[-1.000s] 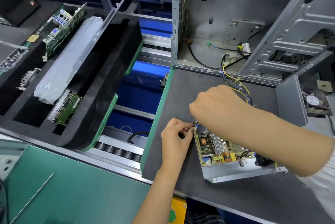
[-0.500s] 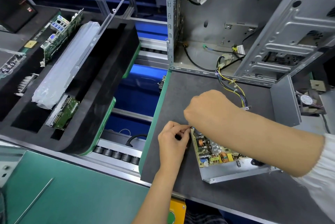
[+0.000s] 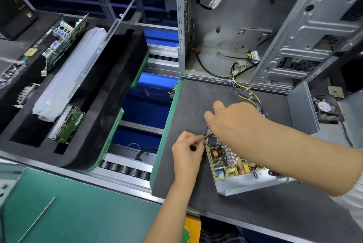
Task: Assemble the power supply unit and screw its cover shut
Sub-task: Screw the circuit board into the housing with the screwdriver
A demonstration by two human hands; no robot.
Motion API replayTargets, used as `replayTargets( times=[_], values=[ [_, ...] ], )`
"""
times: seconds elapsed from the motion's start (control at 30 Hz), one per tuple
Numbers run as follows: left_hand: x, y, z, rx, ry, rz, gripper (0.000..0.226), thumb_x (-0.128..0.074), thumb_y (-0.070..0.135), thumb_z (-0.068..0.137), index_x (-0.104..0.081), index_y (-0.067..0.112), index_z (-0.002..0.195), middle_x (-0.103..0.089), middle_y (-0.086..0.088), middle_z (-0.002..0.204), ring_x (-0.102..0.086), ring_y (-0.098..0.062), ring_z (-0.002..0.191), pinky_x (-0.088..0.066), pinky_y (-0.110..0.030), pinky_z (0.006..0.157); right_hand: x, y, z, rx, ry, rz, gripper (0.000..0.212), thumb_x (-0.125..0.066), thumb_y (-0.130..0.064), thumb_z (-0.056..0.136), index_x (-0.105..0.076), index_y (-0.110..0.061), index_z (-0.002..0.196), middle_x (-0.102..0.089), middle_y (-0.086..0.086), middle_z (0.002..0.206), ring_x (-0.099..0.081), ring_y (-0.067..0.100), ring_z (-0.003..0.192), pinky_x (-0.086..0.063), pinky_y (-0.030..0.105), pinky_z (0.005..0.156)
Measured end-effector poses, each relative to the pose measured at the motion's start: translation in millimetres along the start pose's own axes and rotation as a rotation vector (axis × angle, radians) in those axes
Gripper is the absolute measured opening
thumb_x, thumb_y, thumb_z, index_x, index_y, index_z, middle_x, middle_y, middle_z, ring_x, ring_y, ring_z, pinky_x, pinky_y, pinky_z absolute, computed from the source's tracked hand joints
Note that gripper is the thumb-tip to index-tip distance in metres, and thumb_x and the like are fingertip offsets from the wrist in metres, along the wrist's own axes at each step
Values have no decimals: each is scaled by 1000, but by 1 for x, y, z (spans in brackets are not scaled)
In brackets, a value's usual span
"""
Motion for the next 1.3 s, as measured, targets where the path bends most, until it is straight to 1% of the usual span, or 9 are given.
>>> replayTargets(
  times=[0.17, 0.43, 0.53, 0.67, 0.77, 0.87, 1.0, 1.17, 1.3],
  values=[
    [5, -4, -3, 14, 33, -26, 16, -71, 0, 84, -79, 12, 91, -57, 10, 77, -56, -7, 65, -58, -36, 58, 8, -3, -6, 49, -11, 42, 28, -55, 4, 77, -33, -12, 83, -20, 5, 78, -25, 15, 47, -15, 29, 42],
    [5, -1, -5, -35, 32, -20, 15, -73, -1, 82, -79, 11, 89, -58, 10, 77, -57, -8, 65, -56, -28, 60, 4, 3, -6, -7, -86, 77, 38, -51, 5, 81, -26, -13, 59, -27, 3, 61, -38, 22, 65, -32, 30, 52],
    [4, 0, -5, -56, 36, -10, 14, -74, 1, 82, -79, 12, 90, -57, 13, 76, -58, -8, 66, -55, -24, 61, 8, 4, -3, -39, -31, -11, 39, -51, -5, 88, -27, -14, 59, -28, 0, 58, -32, 18, 54, -22, 25, 45],
    [4, -1, -4, -62, 30, -15, 15, -73, 0, 82, -78, 12, 90, -57, 13, 76, -58, -8, 66, -54, -23, 62, 5, 10, -3, -54, -12, -6, 21, -51, -19, 93, -37, -12, 79, -39, 3, 70, -52, 24, 67, -20, 27, 45],
    [4, -3, -3, -57, 25, -14, 14, -73, 0, 82, -78, 12, 89, -57, 13, 77, -58, -8, 65, -55, -25, 61, 7, 10, -5, -9, -32, 145, 38, -57, -10, 85, -21, -15, 92, -22, 5, 82, -38, 18, 51, -20, 29, 41],
    [4, -4, -2, -44, 22, -31, 15, -72, 0, 82, -77, 12, 87, -59, 8, 79, -59, -10, 63, -57, -28, 60, 13, 6, -1, 8, 19, 124, 32, -58, 0, 80, -31, -14, 91, -23, 6, 86, -37, 18, 51, -17, 29, 41],
    [7, -3, 0, -5, 1, -110, 14, -72, -2, 82, -75, 9, 89, -59, 1, 87, -61, -13, 64, -59, -31, 57, 23, 1, 3, 17, 97, -66, 14, -52, -25, 95, -54, -19, 83, -52, 3, 76, -64, 27, 84, -24, 25, 47],
    [18, 51, 8, -245, -103, -230, 36, -77, 17, 75, -62, 41, 97, -53, 11, 97, -57, -12, 73, -46, -22, 52, 25, 4, 7, -10, 151, 7, 26, -35, -40, 101, -46, -18, 93, -51, 0, 73, -61, 27, 79, -16, 27, 44],
    [14, 71, 22, -298, -129, -164, 30, -76, 10, 76, -65, 33, 91, -61, 15, 90, -59, -4, 81, -51, -30, 64, 18, 3, 13, 77, 49, 322, 24, -39, -37, 96, -30, -14, 99, -35, -1, 73, -44, 23, 63, -33, 34, 53]
  ],
)
Point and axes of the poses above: each hand's wrist, its own z-axis towards the middle knuckle, its own x-axis out of the back of the hand, y = z × x, the point moved 10 cm from there along z, towards the middle knuckle
